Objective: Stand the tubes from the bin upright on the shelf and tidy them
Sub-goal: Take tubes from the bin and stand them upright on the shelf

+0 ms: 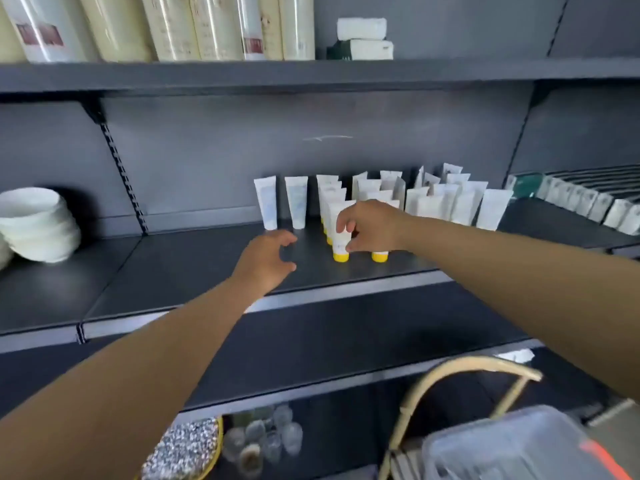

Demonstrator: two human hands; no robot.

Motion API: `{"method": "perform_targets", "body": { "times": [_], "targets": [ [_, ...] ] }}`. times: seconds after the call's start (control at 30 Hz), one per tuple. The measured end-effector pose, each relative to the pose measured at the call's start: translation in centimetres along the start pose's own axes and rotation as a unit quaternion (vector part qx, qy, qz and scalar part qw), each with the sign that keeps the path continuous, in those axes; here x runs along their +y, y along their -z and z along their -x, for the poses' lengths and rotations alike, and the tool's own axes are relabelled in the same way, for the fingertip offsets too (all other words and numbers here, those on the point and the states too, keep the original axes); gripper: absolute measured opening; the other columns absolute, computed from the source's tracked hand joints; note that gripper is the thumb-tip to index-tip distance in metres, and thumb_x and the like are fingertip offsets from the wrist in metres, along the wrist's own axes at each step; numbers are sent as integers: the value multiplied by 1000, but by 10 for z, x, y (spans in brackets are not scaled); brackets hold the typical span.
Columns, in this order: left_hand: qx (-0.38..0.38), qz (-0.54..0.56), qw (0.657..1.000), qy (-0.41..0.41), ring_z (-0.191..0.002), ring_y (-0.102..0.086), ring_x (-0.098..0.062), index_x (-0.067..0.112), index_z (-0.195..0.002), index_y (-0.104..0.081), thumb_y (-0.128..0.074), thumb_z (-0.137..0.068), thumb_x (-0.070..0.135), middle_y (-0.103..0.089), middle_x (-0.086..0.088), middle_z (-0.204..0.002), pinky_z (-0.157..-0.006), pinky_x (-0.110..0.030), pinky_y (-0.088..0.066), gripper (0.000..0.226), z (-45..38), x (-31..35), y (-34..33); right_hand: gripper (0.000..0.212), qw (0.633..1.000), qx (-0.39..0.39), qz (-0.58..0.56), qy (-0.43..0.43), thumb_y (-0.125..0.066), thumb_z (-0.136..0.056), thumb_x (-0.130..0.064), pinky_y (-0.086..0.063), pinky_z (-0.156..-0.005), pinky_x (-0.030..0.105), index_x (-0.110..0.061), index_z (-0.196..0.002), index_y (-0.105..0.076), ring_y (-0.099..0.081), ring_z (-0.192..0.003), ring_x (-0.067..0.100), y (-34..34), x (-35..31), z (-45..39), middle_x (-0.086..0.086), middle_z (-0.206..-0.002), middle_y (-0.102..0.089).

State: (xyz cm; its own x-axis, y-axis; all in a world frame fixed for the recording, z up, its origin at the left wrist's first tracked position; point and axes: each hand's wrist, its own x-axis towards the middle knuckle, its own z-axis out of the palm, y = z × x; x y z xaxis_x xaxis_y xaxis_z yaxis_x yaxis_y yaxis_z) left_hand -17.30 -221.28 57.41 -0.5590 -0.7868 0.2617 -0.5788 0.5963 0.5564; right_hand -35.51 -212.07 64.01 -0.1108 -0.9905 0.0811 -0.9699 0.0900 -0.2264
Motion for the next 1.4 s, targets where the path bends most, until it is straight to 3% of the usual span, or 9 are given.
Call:
{"method": "perform_targets", "body": {
  "times": [0.13, 0.3, 0.53, 0.7, 0.83, 1.0, 1.17, 1.4],
  "targets": [
    [-76, -28, 997, 1, -125, -49, -21, 13, -128, -56, -68, -82, 8, -54, -3, -133, -104, -29, -35, 48, 87, 2, -67, 31, 996, -72, -26, -33, -65, -85, -21, -44, -88, 28, -18, -115, -60, -54, -105, 18, -71, 33, 105, -1, -113, -56],
    [-155, -44, 987, 10, -119, -51, -18, 19, -129, -54, -65, -85, 15, -56, 1, -130, -101, -28, -38, 45, 178, -14, -166, 33, 974, -190, 26, -123, -62, -84, -22, -43, -93, 28, -20, -117, -59, -55, -112, 18, -169, 103, 216, 0, -122, -59],
    [-266, -36, 963, -29, -126, -43, -13, 23, -133, -48, -60, -89, 20, -50, 6, -133, -103, -26, -37, 46, 251, 4, -270, 37, 924, -301, 42, -234, -64, -85, -24, -40, -93, 20, -22, -121, -54, -53, -113, 15, -237, 196, 300, -3, -127, -56],
    [-335, -47, 938, -79, -124, -42, -12, 26, -132, -47, -56, -88, 16, -48, 8, -133, -102, -26, -37, 46, 250, 40, -340, 37, 903, -326, 28, -280, -66, -84, -22, -41, -92, 21, -22, -119, -54, -53, -112, 16, -265, 259, 326, -3, -125, -56],
    [-360, -46, 930, -50, -121, -41, -14, 24, -134, -44, -53, -88, 11, -47, 6, -132, -100, -24, -36, 49, 245, 66, -412, 41, 892, -357, 11, -279, -65, -85, -17, -41, -90, 20, -22, -123, -52, -52, -116, 16, -296, 314, 338, -3, -130, -53],
    [-369, -59, 928, 13, -132, -35, -16, 21, -138, -41, -47, -92, 5, -40, 2, -142, -105, -27, -36, 49, 231, 83, -510, 45, 879, -403, -13, -254, -62, -85, -20, -41, -90, 19, -21, -128, -49, -54, -116, 16, -355, 388, 341, -1, -132, -53],
    [-344, -105, 931, 61, -131, -36, -19, 20, -137, -41, -54, -88, 1, -41, 0, -140, -109, -30, -37, 55, 211, 77, -596, 49, 874, -425, -42, -232, -61, -86, -20, -42, -93, 21, -19, -132, -46, -52, -119, 18, -425, 442, 333, 1, -135, -51],
    [-377, -211, 902, 12, -127, -40, -23, 16, -135, -45, -58, -85, -1, -43, -4, -138, -105, -36, -41, 54, 191, 39, -646, 49, 891, -408, -56, -192, -63, -83, -17, -47, -90, 31, -17, -129, -45, -55, -112, 23, -498, 473, 302, 5, -128, -54]
  ]
}}
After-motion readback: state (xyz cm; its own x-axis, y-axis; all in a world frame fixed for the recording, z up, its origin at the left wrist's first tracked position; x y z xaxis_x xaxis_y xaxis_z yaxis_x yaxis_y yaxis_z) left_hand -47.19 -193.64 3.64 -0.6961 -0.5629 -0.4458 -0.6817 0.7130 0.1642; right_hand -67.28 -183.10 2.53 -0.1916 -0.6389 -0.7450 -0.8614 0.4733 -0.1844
